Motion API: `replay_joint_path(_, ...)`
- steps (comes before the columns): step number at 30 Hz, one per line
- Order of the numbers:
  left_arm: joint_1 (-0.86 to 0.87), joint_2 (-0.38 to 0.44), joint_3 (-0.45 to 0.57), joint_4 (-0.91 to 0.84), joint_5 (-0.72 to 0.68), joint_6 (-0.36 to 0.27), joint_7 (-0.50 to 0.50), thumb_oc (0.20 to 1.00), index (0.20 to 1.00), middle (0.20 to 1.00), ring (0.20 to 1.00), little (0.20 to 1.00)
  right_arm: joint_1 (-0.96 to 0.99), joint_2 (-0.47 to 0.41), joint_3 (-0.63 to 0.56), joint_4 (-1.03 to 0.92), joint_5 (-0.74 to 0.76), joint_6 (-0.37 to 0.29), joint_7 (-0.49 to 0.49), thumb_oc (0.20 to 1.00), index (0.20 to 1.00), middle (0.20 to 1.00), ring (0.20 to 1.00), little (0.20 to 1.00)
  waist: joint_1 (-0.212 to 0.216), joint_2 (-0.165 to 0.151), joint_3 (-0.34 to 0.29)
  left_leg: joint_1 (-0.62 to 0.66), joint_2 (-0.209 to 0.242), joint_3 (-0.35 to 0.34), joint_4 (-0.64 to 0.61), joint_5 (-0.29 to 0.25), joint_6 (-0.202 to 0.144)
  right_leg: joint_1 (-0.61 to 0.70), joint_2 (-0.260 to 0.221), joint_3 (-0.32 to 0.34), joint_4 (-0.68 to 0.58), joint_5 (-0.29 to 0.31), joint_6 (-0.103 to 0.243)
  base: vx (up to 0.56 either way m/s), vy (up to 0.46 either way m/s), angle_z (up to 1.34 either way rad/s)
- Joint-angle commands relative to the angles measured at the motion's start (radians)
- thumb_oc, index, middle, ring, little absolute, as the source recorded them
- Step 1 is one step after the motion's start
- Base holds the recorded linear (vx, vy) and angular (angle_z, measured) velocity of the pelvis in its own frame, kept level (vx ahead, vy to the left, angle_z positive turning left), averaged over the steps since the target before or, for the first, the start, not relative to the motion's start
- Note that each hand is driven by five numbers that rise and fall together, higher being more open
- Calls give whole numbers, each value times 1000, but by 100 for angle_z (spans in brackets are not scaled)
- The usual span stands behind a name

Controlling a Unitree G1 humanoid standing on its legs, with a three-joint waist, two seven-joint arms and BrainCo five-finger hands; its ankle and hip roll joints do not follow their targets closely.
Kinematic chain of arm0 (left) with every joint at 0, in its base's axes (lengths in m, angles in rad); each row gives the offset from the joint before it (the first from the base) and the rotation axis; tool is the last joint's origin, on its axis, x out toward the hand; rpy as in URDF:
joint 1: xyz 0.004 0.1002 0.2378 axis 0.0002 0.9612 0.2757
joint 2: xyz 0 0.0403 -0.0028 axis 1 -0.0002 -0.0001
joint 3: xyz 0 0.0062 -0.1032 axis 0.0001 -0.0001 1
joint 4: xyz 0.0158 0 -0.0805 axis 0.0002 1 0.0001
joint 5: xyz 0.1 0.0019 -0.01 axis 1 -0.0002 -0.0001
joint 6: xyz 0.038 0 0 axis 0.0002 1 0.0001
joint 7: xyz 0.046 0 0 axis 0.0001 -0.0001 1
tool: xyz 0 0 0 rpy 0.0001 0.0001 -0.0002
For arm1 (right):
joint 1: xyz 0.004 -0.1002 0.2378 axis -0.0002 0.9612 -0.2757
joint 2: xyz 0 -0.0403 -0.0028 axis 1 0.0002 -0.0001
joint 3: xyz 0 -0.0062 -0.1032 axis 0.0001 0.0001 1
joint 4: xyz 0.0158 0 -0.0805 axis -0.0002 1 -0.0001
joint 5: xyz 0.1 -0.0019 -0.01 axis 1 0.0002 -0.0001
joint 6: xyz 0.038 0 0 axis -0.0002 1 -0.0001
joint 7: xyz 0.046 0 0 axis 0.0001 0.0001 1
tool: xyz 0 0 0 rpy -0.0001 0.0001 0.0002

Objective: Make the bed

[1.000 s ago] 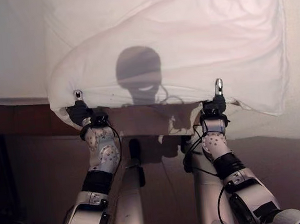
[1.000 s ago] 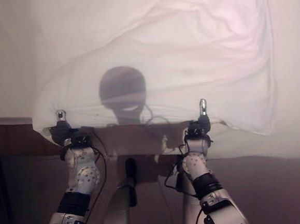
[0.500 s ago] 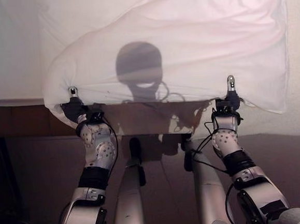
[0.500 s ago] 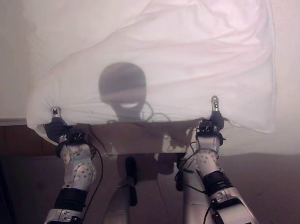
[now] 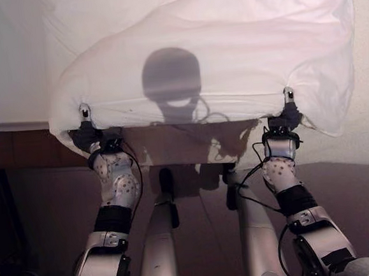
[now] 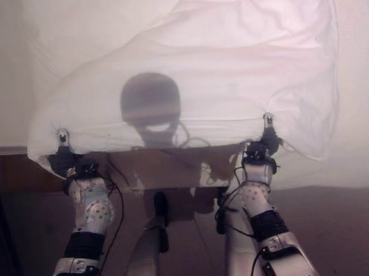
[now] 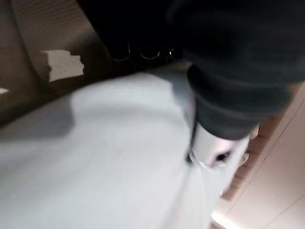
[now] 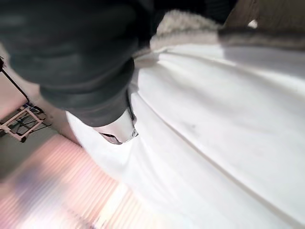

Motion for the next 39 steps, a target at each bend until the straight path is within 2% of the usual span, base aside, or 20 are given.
replay_joint_path(1,63,76,210,41,-79,-121,-4,1000,1000,1000,1000,1000,109,-39,-140,-101,-34,-163,21,200,200,200,200,200,-19,36,-141,-74,-61,21,-18,23,65,62,11,5,-1,-91,77,0,0,0)
replay_joint_path(3,75,30,199,39,-137,-133,-38,1000,1000,1000,1000,1000,128,-23,-120,-169,-48,-166,38,200,200,200,200,200,-21,31,-136,-72,-61,19,-21,24,65,63,12,5,1,-91,76,0,0,0)
replay_joint_path(8,75,-38,129,52,-188,-103,-82,1000,1000,1000,1000,1000,144,-4,-62,-272,-82,-172,54,200,200,200,200,200,-29,24,-127,-70,-58,20,-27,28,66,65,15,6,-5,-85,76,0,0,0)
replay_joint_path(11,115,-89,35,60,-209,-49,-140,1000,1000,1000,1000,1000,139,-6,-7,-347,-105,-160,80,200,200,200,200,200,-33,16,-109,-57,-56,22,-25,23,68,75,17,9,-4,-85,78,0,0,0)
replay_joint_path(12,115,-89,35,61,-210,-49,-142,1000,1000,1000,1000,1000,140,-6,-7,-348,-106,-159,79,200,200,200,200,200,-33,15,-111,-62,-56,23,-29,30,69,71,17,10,-8,-78,77,0,0,0)
replay_joint_path(13,138,-103,-6,96,-222,-10,-175,1000,1000,1000,1000,1000,130,-11,21,-377,-118,-149,93,200,200,200,200,200,-33,13,-102,-59,-55,26,-26,31,69,72,17,11,-8,-75,78,0,0,0)
replay_joint_path(14,138,-103,-6,96,-222,-10,-176,1000,1000,1000,1000,1000,130,-11,21,-377,-119,-149,92,200,200,200,200,200,-33,13,-104,-61,-55,27,-27,32,69,71,17,12,-9,-74,78,0,0,0)
replay_joint_path(16,188,-124,-92,82,-223,32,-224,1000,1000,1000,1000,1000,112,-24,62,-432,-136,-137,112,200,200,200,200,200,-35,14,-93,-52,-55,30,-29,30,71,80,17,13,-13,-74,78,0,0,0)
replay_joint_path(18,206,-128,-116,75,-230,44,-241,1000,1000,1000,1000,1000,110,-27,71,-445,-144,-137,111,200,200,200,200,200,-34,14,-92,-52,-55,30,-31,32,71,81,17,14,-17,-72,78,0,0,0)
replay_joint_path(22,306,-121,-252,49,-249,133,-334,1000,1000,1000,1000,1000,75,-49,104,-498,-164,-129,122,200,200,200,200,200,-33,14,-77,-42,-58,31,-39,38,74,91,18,14,-27,-63,80,0,0,0)
replay_joint_path(23,307,-121,-252,49,-249,133,-334,1000,1000,1000,1000,1000,76,-49,104,-499,-164,-129,122,200,200,200,200,200,-33,14,-77,-42,-58,31,-39,38,74,91,18,14,-27,-63,80,0,0,0)
replay_joint_path(28,347,-105,-349,61,-294,211,-434,1000,1000,1000,1000,1000,41,-41,140,-497,-122,-130,152,200,200,200,200,200,-30,8,-69,-34,-58,35,-38,34,79,99,17,14,-29,-62,81,0,0,-1)
replay_joint_path(33,306,-119,-382,69,-337,243,-496,1000,1000,1000,1000,1000,38,-28,156,-493,-77,-133,182,200,200,200,200,200,-33,-1,-68,-32,-57,36,-37,33,79,99,17,17,-28,-61,83,0,0,-2)
replay_joint_path(39,210,-168,-374,66,-414,209,-522,1000,1000,1000,1000,1000,48,-4,170,-492,-37,-128,203,200,200,200,200,200,-41,-15,-69,-34,-57,37,-31,28,78,97,18,20,-26,-62,82,0,0,0)
